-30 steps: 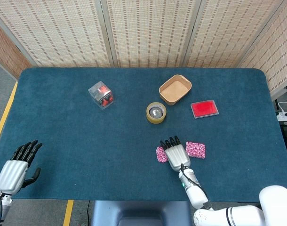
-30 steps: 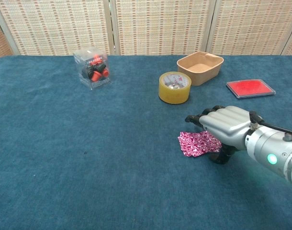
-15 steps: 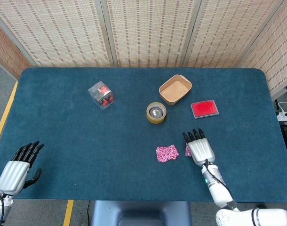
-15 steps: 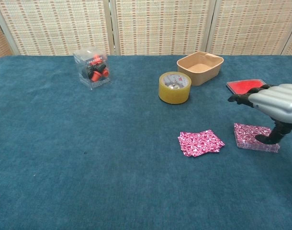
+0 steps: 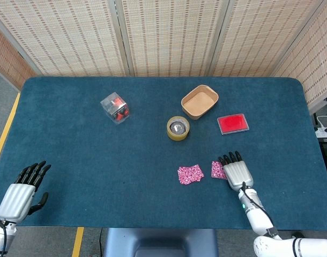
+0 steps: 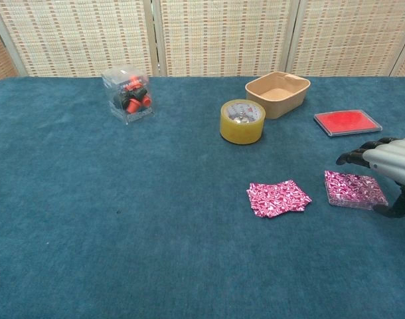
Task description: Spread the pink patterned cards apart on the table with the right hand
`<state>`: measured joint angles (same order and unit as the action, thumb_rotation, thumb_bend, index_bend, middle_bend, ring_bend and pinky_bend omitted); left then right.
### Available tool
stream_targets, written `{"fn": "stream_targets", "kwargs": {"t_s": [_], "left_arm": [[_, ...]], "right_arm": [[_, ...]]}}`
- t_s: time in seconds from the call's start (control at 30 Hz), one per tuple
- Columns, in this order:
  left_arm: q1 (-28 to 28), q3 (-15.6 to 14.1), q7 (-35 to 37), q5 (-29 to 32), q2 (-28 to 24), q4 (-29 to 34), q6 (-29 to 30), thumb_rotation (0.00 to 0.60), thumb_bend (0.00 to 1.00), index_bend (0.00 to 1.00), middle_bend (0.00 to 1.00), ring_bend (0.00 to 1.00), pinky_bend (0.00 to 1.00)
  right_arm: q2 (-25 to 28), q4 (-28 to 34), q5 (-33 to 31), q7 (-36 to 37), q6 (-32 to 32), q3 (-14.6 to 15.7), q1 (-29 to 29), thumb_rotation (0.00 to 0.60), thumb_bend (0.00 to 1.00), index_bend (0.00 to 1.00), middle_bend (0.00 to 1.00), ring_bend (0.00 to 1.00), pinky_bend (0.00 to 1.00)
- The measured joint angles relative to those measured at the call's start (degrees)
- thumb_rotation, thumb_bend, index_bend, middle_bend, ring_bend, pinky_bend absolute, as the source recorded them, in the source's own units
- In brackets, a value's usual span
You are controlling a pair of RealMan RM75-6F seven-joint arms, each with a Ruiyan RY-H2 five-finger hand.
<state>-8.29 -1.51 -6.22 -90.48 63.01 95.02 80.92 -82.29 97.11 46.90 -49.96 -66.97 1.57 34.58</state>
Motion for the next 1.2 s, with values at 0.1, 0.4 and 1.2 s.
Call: {"fn": "stream_targets", "kwargs": {"t_s": [0.1, 0.4, 1.2], "left_arm": [[-0.2, 0.1, 0.2, 0.1, 0.1, -0.3, -0.4, 0.6, 0.46, 0.0, 0.0, 0.0, 0.12], [-0.3, 0.1, 0.7, 0.2, 0.0, -0.6, -0.5, 0.6, 0.46, 0.0, 0.0, 0.0, 0.12], [-0.6, 0.0, 1.0, 0.3, -0.1, -0.6, -1.0, 0.6, 0.46, 0.0, 0.0, 0.0, 0.12]], "right_arm": [[-0.5, -0.5, -0.7, -0.1, 0.2, -0.4, 0.1, 0.6, 0.28, 0.17, 0.15, 0.04, 0.0], [-2.2, -1.4, -2.4, -1.3, 0.4, -1.3, 0.7, 0.6, 0.28, 0.19, 0.17, 0.06, 0.0], [-4.3, -2.5, -0.2, -2.0, -2.3, -1.6, 0.3, 0.6, 0.28, 0.45, 0.36, 0.3, 0.0]]}}
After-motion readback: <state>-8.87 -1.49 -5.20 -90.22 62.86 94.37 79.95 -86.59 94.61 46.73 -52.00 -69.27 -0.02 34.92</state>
